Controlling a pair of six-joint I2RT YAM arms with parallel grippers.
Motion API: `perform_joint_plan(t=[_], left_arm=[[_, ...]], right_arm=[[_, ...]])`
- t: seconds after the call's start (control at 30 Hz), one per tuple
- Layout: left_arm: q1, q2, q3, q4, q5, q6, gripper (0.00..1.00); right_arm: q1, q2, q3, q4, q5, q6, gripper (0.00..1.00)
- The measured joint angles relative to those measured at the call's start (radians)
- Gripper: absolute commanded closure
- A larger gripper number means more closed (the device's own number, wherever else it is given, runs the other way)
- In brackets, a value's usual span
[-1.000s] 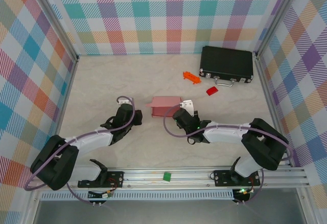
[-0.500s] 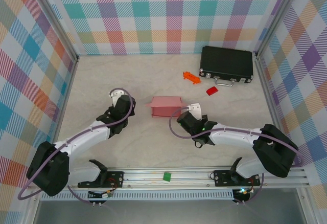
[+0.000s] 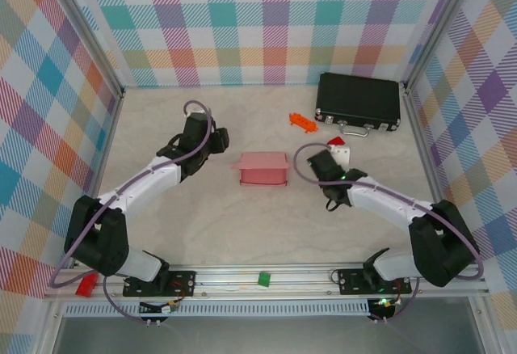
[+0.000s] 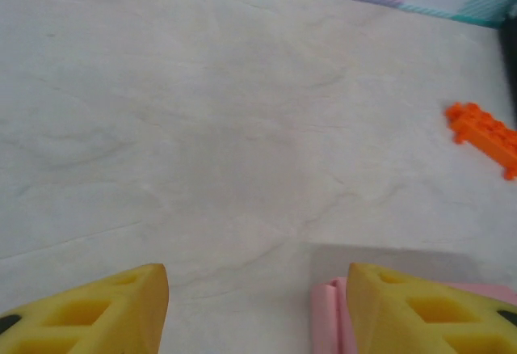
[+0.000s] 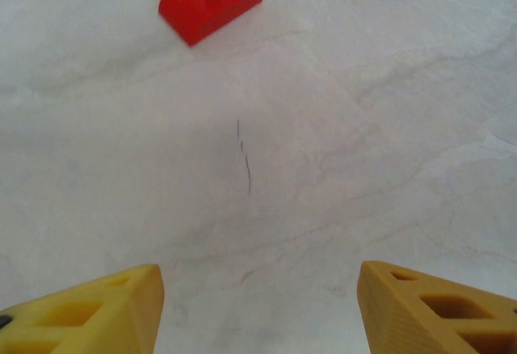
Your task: Fold the paper box
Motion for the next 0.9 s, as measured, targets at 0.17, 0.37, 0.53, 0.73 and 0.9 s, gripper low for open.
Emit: perform_joint_plan(t=[0.17, 0.37, 0.53, 0.73, 0.9], left_arm=[[0.021, 0.052, 0.04, -0.01, 0.159, -0.005, 0.36], [0.024, 0.135, 0.093, -0.045, 0.335, -0.016, 0.4], [0.024, 0.168, 0.097, -0.082, 0.415, -0.028, 0.44], [0.024, 0.184, 0.078, -0.086, 0.462, -0.045, 0.56], [0.023, 0.219, 0.051, -0.085, 0.49, -0.061, 0.6]], right_arm=[[-0.055, 0.002, 0.128, 0.054, -0.231, -0.118, 0.35], [-0.055, 0.072, 0.248, 0.099, -0.526, -0.163, 0.35], [-0.053, 0.143, 0.253, 0.097, -0.674, -0.162, 0.37], [-0.05, 0.205, 0.253, 0.095, -0.747, -0.161, 0.39], [-0.048, 0.244, 0.253, 0.093, -0.748, -0.151, 0.47]])
